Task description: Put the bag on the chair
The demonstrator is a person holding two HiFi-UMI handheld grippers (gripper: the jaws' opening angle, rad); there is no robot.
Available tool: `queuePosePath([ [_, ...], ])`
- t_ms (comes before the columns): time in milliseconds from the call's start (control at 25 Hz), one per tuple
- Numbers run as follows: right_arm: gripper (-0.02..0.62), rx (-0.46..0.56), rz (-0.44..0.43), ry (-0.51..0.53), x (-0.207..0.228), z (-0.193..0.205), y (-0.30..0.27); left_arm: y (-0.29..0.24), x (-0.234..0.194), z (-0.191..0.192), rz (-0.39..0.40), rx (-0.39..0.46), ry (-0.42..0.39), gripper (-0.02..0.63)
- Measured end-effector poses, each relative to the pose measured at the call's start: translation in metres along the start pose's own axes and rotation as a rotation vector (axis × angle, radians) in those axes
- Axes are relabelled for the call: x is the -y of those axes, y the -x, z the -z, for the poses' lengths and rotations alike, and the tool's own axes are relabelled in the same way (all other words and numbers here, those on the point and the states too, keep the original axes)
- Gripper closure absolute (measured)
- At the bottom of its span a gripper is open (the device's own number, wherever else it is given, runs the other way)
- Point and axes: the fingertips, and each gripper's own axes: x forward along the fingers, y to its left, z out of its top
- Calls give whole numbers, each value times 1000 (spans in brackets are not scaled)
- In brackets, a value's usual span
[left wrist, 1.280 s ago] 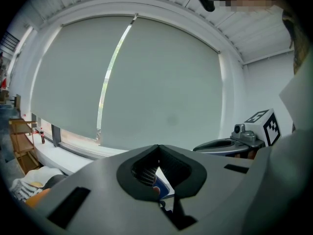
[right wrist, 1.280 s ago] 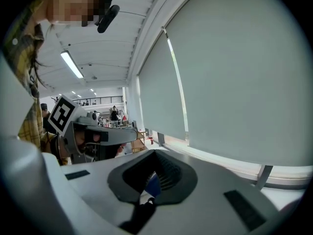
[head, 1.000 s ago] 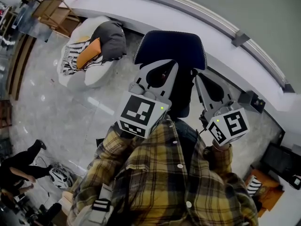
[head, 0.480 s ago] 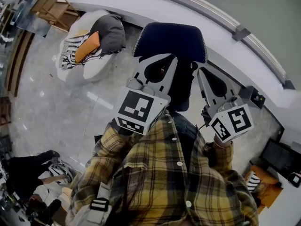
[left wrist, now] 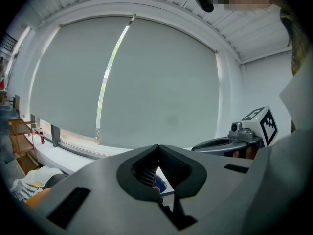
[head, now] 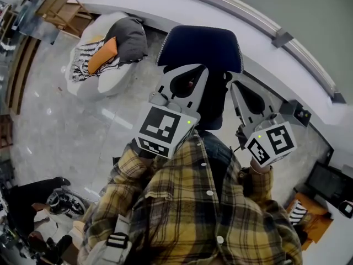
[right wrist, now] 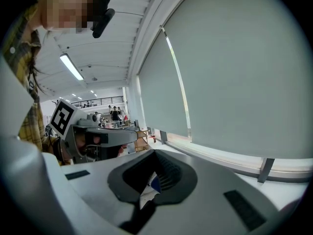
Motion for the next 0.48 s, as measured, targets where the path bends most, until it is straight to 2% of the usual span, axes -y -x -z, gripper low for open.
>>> queuePosePath([
  [480, 580, -9, 4, 2, -11, 1, 7, 8, -4, 7, 43, -29, -47, 588],
])
